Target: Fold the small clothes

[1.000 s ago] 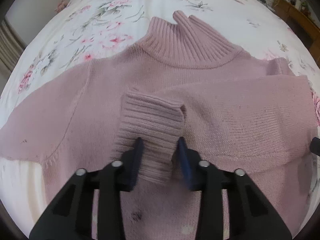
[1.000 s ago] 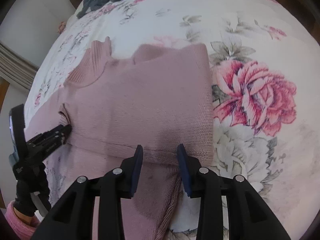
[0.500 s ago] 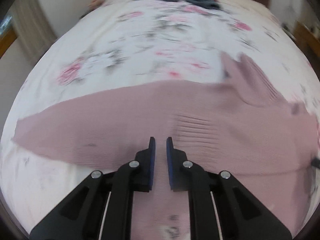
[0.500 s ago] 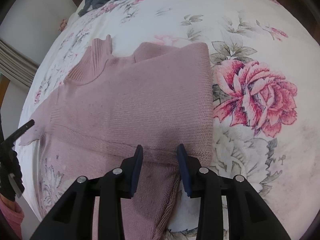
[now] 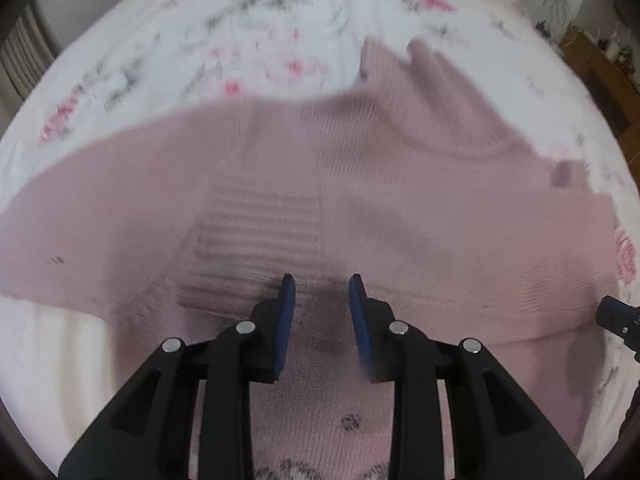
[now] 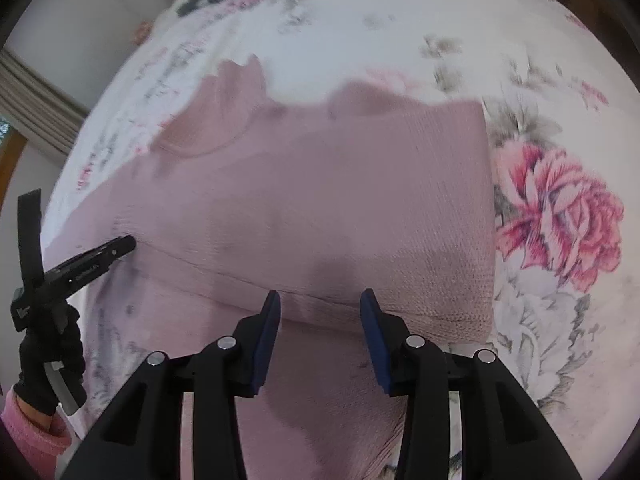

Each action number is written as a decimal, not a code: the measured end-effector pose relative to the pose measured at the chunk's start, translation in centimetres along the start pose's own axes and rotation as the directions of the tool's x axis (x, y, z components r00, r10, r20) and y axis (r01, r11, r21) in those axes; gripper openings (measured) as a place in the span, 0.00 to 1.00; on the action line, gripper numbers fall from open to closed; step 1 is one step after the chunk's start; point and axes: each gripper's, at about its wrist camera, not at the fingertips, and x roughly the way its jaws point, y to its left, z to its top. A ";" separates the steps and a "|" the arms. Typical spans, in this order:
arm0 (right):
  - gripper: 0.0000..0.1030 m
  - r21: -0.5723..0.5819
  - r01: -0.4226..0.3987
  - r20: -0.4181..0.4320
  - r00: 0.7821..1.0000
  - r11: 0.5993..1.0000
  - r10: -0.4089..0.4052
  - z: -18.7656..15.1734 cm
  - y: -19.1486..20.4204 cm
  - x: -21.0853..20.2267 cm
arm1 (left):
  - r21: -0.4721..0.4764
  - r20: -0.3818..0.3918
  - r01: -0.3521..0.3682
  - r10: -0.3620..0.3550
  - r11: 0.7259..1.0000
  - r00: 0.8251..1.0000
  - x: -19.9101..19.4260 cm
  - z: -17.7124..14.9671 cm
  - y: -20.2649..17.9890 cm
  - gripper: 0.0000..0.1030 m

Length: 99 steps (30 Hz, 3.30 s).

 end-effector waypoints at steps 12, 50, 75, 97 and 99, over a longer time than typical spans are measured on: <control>0.42 0.025 -0.043 0.011 0.999 0.999 0.043 -0.4 0.5 -0.9 | -0.024 0.033 0.053 -0.052 0.998 0.998 -2.4 -0.4 2.4 0.35; 0.51 -0.197 -0.103 -0.140 0.987 0.975 0.076 -4.1 13.5 5.2 | -0.752 0.278 0.171 0.071 0.636 0.958 -5.7 -4.1 45.0 0.37; 0.51 -0.147 -0.128 -0.094 0.989 0.981 0.115 -4.7 9.9 1.3 | -0.407 0.451 0.300 -0.096 0.863 0.888 -12.1 -0.5 27.9 0.06; 0.51 -0.083 -0.124 -0.077 0.990 0.989 0.118 -4.8 5.0 0.5 | -0.250 0.237 0.430 -0.376 0.868 0.896 0.5 -0.5 6.8 0.06; 0.52 -0.086 -0.119 -0.079 0.991 0.989 0.112 -4.7 5.2 0.6 | -0.277 0.209 0.424 -0.376 0.862 0.903 1.6 -1.2 7.4 0.07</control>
